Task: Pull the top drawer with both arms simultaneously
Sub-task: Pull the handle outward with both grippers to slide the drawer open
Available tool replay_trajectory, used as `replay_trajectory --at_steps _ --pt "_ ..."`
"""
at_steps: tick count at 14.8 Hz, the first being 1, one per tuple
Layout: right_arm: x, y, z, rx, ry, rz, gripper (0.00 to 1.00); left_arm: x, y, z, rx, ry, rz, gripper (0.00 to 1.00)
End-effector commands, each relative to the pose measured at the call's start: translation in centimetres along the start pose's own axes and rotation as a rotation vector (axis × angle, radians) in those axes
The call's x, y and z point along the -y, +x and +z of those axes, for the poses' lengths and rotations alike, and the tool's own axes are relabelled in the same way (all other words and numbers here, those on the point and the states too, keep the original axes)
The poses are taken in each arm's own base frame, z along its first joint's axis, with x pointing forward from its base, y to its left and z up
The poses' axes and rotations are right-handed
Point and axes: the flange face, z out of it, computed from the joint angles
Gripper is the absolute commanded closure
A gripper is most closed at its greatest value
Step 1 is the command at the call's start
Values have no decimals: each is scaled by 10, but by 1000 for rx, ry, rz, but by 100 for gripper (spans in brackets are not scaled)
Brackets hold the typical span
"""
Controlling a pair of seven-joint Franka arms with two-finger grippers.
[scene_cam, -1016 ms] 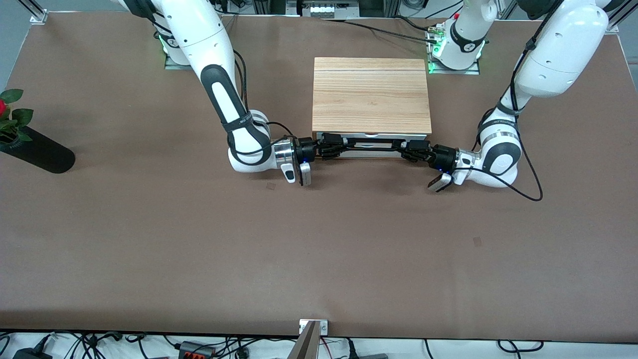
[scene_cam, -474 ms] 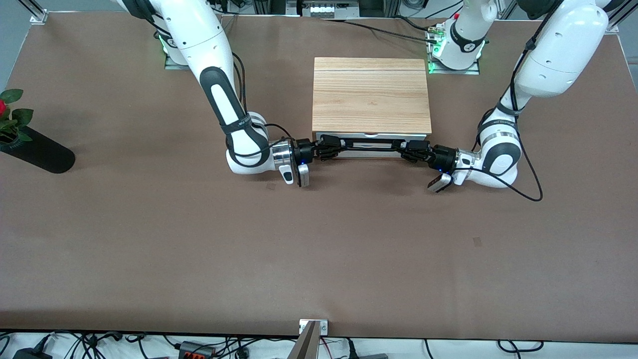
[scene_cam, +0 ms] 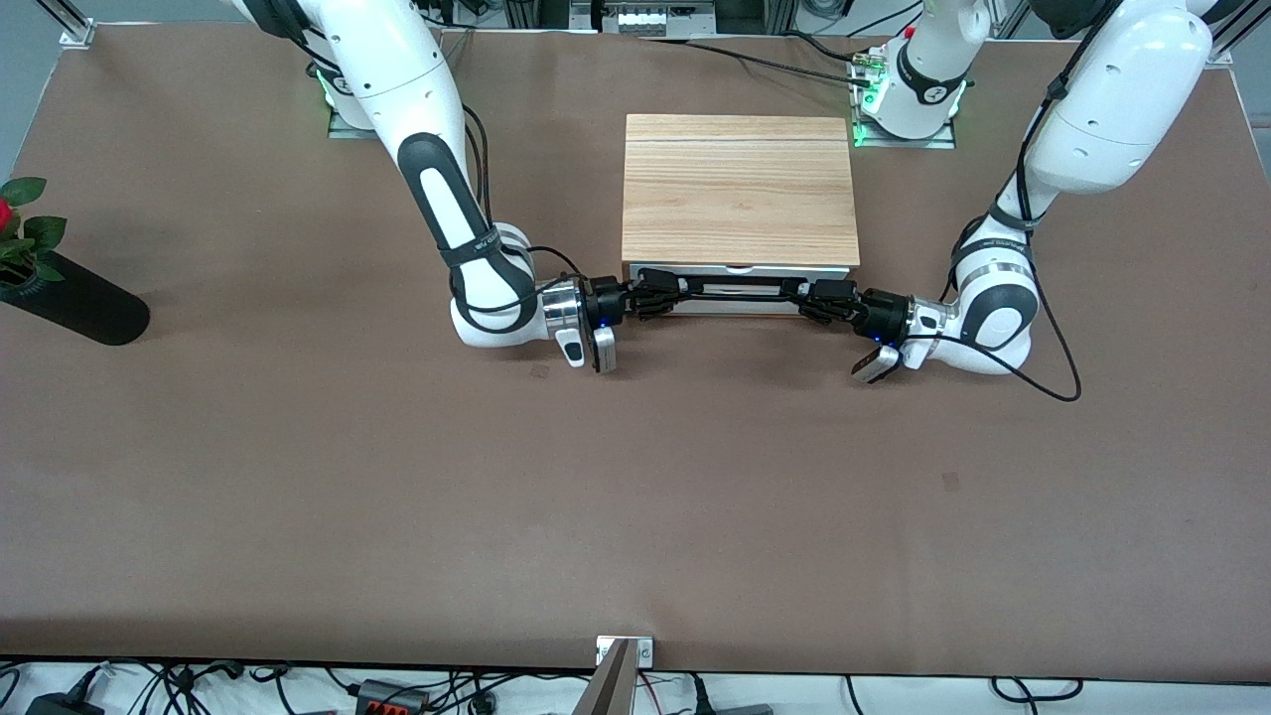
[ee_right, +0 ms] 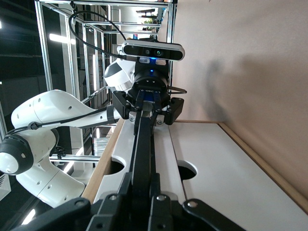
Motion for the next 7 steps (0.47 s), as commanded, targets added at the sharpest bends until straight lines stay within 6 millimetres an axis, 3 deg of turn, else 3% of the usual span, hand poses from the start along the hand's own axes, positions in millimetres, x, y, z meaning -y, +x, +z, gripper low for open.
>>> replay_trajectory --at_steps 1,7 --pt "0 23 -4 -7 23 -43 95 -11 21 -2 -12 -7 -34 95" --pt "-2 42 -11 -36 18 -54 96 -9 53 -13 -21 -1 -33 95"
